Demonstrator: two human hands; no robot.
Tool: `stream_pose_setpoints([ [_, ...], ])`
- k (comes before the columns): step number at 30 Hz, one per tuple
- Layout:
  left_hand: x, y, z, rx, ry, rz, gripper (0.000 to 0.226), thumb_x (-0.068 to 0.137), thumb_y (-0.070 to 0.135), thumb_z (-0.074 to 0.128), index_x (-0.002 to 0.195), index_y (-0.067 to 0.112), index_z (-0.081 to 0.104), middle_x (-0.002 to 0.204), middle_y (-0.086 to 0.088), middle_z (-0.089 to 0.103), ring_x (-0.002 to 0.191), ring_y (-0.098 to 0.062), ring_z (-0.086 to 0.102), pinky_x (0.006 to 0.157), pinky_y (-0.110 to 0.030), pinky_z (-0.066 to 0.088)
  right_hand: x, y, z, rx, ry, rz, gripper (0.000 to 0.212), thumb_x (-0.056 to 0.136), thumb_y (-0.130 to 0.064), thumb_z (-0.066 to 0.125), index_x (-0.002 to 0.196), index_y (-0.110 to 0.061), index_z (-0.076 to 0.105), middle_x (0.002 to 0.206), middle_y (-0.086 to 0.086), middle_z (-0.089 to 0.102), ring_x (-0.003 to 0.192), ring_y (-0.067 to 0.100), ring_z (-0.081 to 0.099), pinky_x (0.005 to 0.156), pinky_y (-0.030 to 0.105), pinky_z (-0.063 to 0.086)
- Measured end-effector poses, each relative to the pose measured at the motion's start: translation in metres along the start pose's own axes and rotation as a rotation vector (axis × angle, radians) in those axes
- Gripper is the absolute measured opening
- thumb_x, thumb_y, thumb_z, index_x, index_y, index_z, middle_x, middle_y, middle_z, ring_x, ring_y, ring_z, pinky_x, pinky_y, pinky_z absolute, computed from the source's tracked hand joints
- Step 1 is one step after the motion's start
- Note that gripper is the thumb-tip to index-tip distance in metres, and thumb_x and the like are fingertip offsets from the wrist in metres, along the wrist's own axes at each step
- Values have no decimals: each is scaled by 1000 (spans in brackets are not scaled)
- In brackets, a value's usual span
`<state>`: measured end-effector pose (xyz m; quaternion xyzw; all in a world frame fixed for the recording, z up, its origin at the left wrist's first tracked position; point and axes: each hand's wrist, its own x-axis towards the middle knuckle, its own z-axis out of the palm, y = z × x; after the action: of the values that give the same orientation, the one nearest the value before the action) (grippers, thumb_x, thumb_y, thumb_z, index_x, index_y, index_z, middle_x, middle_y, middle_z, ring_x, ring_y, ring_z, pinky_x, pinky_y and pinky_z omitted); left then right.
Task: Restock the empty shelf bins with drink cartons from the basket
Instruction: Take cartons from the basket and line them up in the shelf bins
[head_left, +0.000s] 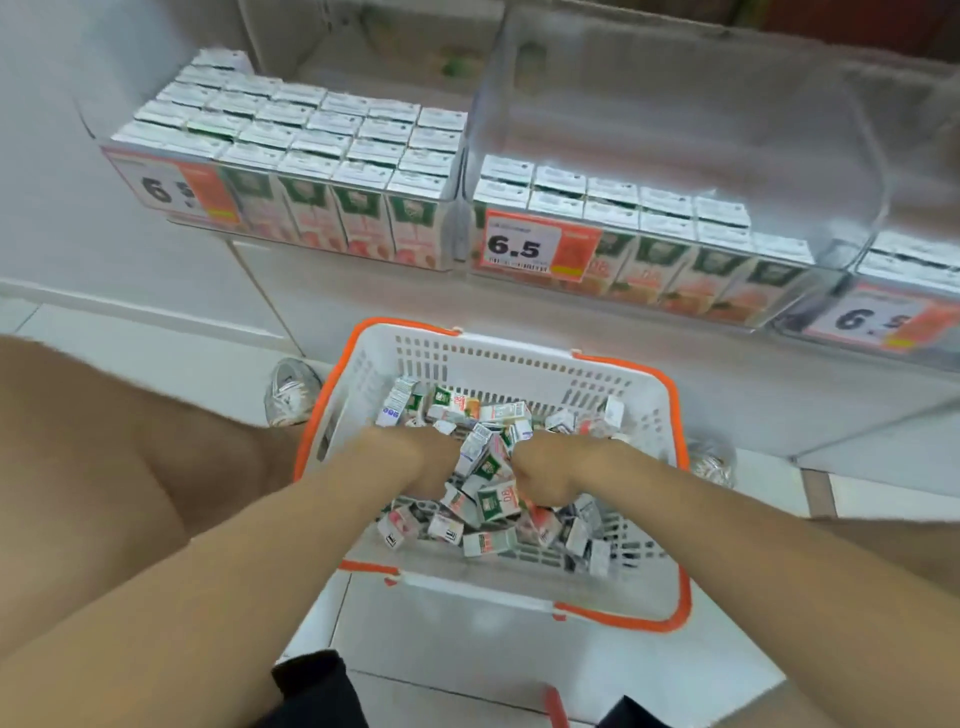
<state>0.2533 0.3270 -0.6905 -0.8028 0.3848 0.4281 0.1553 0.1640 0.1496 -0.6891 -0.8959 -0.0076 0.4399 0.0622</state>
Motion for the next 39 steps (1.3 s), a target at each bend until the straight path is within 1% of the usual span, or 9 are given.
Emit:
stream_pose_setpoints([
  [7,60,14,54,-219,135,-99,25,105,16,49,129,11,54,128,-9,58,110,-30,63,83,-39,54,26,45,6,-43,118,110,13,98,-3,44,104,-11,53,95,6,48,77,24,53,68,38,47],
  [13,98,27,63,-349,281,-106,47,103,17,56,144,5,37,144,-16,40,131,-39,49,96,-48,52,81,49,58,310,176,133,38,95,-5,54,129,-23,52,133,13,43,107,39,58,91,52,54],
  [18,136,26,48,-368,268,-210,60,100,24,64,150,5,36,165,-23,15,147,-43,33,113,-50,44,120,46,69,435,243,207,47,89,5,62,125,-23,52,142,20,26,103,43,60,82,45,51],
  [23,151,26,48,-223,296,-277,54,91,35,77,133,10,55,143,-16,32,124,-34,52,100,-46,53,125,53,56,462,232,128,57,91,-3,70,130,-27,34,121,21,47,88,39,61,78,46,56],
  [28,143,14,33,-133,343,-194,52,83,47,76,121,15,60,130,-9,49,121,-28,53,97,-44,50,100,66,25,590,142,108,83,88,-7,71,149,-23,16,85,8,51,72,24,55,54,33,38],
  [30,131,6,16,-279,345,-139,40,81,53,75,98,20,60,115,-6,59,98,-22,59,77,-36,50,84,68,5,609,78,83,70,91,-10,62,149,-26,27,91,7,55,75,22,56,56,32,38],
  [33,106,-6,-14,-710,249,-45,29,89,40,75,84,19,56,87,-3,60,67,-16,56,60,-31,46,50,64,-27,579,35,37,44,102,-10,41,143,-15,55,139,16,55,83,19,57,64,31,41],
  [36,80,-14,-34,-922,225,22,28,99,38,64,81,16,66,66,0,49,50,-14,51,60,-29,46,18,61,-39,675,168,38,40,106,-13,34,132,-9,64,130,13,61,82,24,60,68,35,44],
  [39,57,-7,-42,-1084,290,58,30,105,38,53,85,17,58,79,3,47,63,-10,57,68,-29,44,-11,58,-38,820,260,42,44,107,-52,43,126,-20,66,123,1,64,114,25,61,97,39,46],
])
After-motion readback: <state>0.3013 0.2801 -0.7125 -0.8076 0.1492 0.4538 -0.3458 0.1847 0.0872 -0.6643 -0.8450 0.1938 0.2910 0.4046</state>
